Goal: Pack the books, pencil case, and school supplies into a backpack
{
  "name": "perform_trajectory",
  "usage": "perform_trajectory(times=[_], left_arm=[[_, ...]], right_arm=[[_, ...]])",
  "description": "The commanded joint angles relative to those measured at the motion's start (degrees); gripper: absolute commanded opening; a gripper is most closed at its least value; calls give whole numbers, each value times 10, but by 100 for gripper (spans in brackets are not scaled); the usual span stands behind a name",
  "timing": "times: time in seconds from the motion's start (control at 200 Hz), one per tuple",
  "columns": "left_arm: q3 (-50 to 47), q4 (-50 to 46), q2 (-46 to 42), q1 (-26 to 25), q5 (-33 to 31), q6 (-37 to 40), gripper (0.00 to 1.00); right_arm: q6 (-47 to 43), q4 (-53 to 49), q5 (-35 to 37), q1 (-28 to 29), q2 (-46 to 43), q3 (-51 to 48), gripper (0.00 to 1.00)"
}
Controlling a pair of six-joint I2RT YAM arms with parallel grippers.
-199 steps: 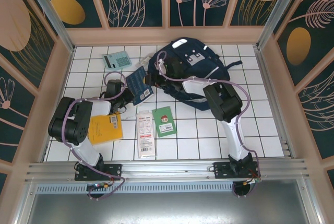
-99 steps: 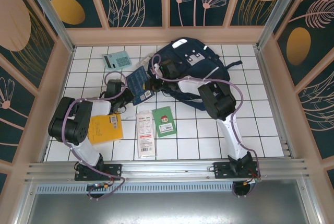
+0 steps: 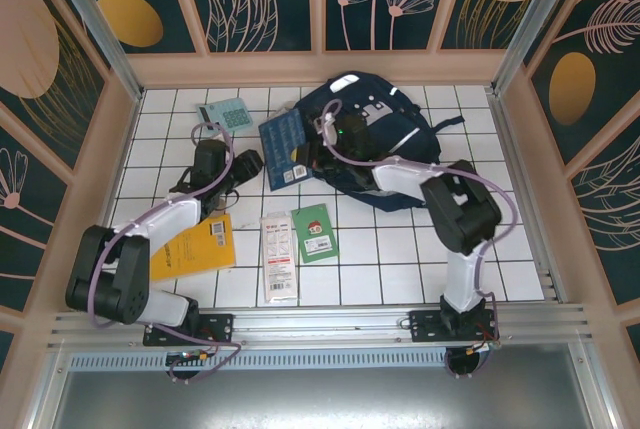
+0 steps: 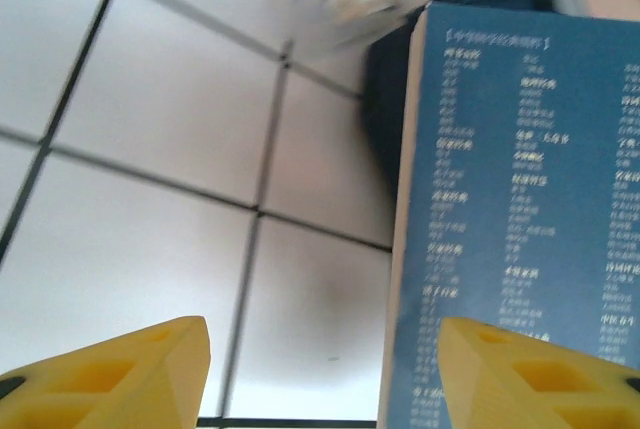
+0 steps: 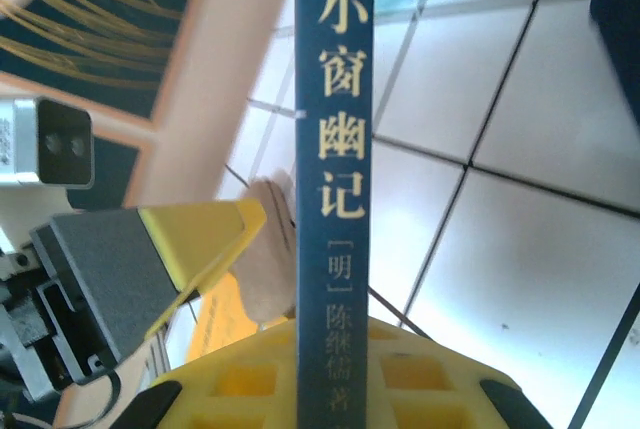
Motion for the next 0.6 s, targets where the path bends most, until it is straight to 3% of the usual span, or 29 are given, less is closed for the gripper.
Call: perform_trajectory(times=[0.0,0.075,0.25,0.596], left_arm=[[30,-16,-22,-26,-11,24,63],[47,-17,-20,-58,-22,38,63],[106,-28,29,-146,-57,78,63],[297,-65,219,-303,-82,171,59]], right_arm=[[13,72,55,-21,-79,-54,0],[16,72,93,-22,-133,-101,0],[21,42,171,-86,-268,-206,0],[26,-169,391,-202,-567,-340,0]])
